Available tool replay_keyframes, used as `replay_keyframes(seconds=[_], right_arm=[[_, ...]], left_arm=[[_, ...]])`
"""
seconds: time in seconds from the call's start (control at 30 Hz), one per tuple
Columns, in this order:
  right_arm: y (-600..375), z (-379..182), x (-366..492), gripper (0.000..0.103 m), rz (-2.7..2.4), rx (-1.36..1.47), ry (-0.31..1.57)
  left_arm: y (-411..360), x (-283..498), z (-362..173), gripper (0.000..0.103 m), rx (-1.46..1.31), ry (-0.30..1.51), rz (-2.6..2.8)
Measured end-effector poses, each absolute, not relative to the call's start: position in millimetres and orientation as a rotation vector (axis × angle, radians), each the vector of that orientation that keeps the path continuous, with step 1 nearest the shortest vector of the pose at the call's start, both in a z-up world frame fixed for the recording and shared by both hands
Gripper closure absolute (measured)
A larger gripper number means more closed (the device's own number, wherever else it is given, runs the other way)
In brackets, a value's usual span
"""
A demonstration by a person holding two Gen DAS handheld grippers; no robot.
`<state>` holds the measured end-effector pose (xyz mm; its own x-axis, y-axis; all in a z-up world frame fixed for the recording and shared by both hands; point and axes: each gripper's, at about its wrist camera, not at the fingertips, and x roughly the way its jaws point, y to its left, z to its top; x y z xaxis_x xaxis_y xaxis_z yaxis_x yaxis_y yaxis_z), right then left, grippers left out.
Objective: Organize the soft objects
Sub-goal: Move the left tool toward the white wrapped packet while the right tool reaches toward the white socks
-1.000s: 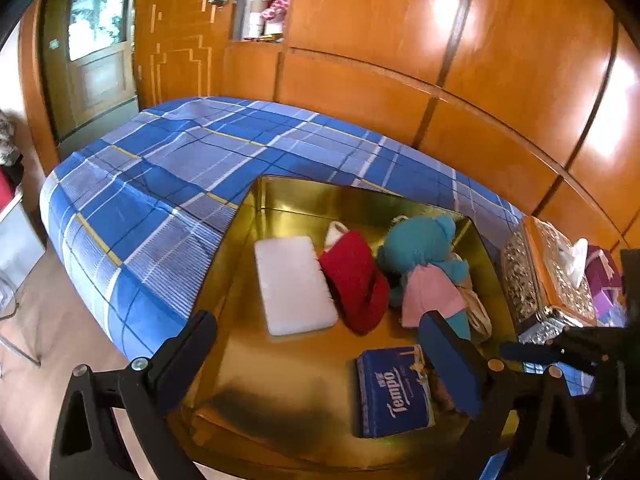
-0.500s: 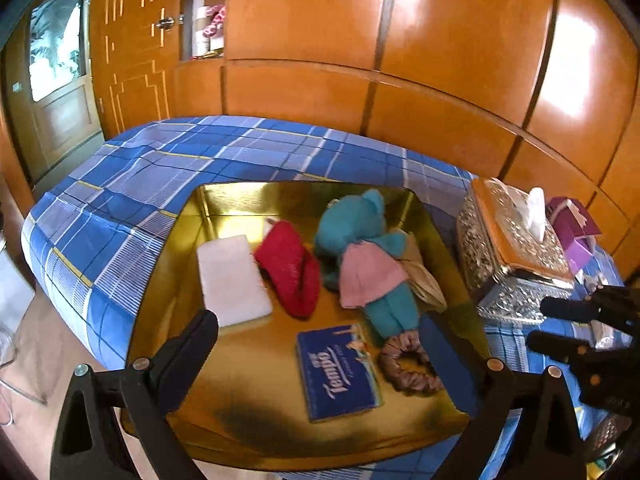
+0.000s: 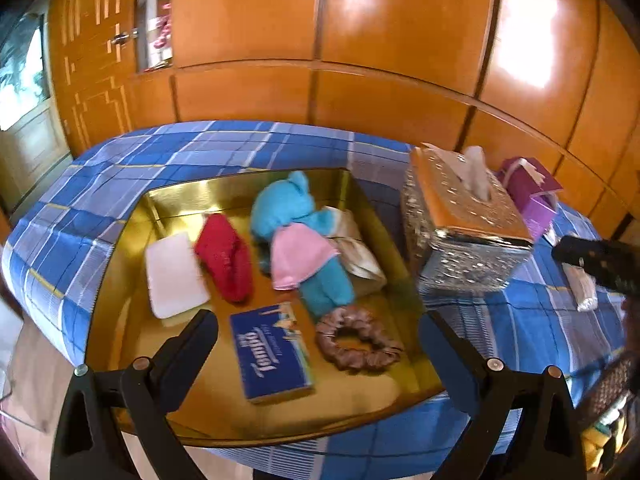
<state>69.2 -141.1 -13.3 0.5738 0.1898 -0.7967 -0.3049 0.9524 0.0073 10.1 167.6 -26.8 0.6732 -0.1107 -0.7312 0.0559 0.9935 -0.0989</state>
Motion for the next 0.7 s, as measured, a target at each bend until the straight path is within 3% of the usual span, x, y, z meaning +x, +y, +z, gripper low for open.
replay_keyframes(seconds=[0.23, 0.4, 0.6, 0.7], right_arm=[[-249, -14, 78, 0.062, 0.043, 0.144, 0.964], [-334, -22, 77, 0.045, -0.150, 0.442, 0.960], [-392, -54, 84, 0.044, -0.358, 0.621, 1.038], [-400, -63, 87, 0.044, -0.491, 0.579, 1.046]], left_arm=[[136, 5, -23, 0.003, -0.023, 0.831, -0.231], [110, 7, -20, 0.002, 0.002, 0.841, -0.323], [82, 10, -15, 0.002, 0.048, 0.842, -0.405], [67, 11, -14, 0.002, 0.076, 0.845, -0.450]])
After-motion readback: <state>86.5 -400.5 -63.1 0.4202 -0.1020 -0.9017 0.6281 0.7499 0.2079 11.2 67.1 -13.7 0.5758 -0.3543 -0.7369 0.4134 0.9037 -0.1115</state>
